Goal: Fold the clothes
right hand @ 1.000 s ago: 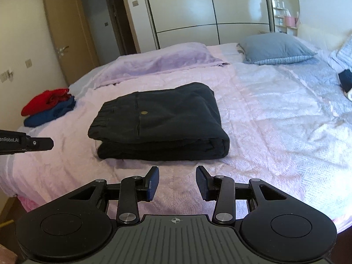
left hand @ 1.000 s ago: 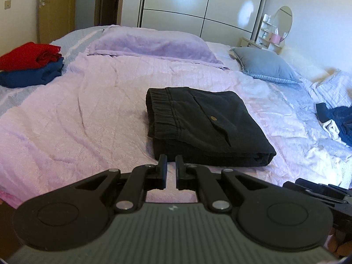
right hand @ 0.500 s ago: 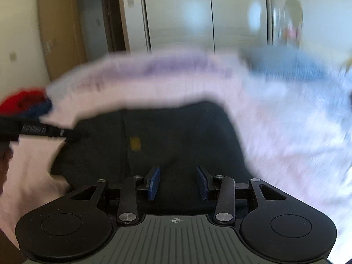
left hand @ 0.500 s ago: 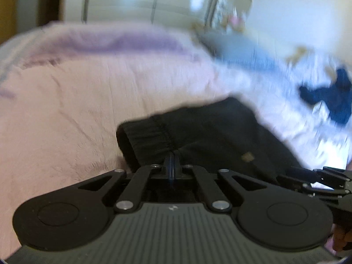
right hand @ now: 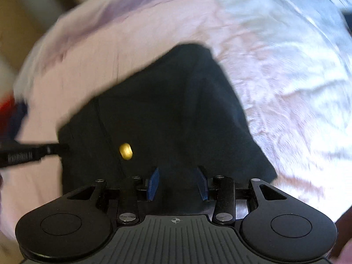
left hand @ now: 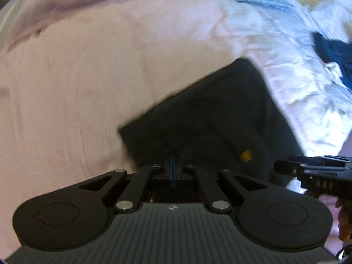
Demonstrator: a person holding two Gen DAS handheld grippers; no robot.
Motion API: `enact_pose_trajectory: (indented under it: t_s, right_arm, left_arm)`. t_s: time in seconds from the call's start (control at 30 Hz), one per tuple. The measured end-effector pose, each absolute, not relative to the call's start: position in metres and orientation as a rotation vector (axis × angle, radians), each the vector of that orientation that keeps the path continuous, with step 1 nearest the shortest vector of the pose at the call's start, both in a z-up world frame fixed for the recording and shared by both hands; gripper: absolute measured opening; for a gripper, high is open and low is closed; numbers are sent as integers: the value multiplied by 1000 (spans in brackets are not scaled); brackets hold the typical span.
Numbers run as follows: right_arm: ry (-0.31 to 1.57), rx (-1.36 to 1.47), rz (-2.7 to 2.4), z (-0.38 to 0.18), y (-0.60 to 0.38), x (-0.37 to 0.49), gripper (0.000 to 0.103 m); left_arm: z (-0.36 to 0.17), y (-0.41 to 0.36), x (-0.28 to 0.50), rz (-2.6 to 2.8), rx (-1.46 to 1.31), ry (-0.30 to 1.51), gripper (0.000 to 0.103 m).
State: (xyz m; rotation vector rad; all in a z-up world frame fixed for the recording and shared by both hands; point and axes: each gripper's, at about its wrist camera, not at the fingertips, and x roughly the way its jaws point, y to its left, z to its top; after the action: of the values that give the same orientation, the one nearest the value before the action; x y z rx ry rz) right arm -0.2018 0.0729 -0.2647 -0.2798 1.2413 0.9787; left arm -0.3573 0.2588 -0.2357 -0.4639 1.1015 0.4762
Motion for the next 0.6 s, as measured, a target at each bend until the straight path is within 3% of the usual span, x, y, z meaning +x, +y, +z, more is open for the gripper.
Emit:
enact_pose_trajectory:
  t_s: [0.17, 0.4, 0.43, 0.5, 0.6]
  right_arm:
    - [1320, -56, 704, -256, 42, -174, 41]
    - [1279, 541, 240, -287, -46, -203, 41]
    - [1270, 623, 188, -291, -56, -209, 41]
    - [1233, 800, 111, -300, -79, -216, 42]
    - [1178, 978, 79, -312, -93, -209, 43]
  left_arm:
    - [-222, 287, -320, 311, -475, 1106, 1]
    - [-246, 333, -260, 26, -427, 1137, 3]
    - [-247, 339, -250, -15, -424, 1140, 4]
    - [-252, 349, -227, -80, -442, 1139, 18]
    - [-266, 362, -188, -146, -500, 1142, 23]
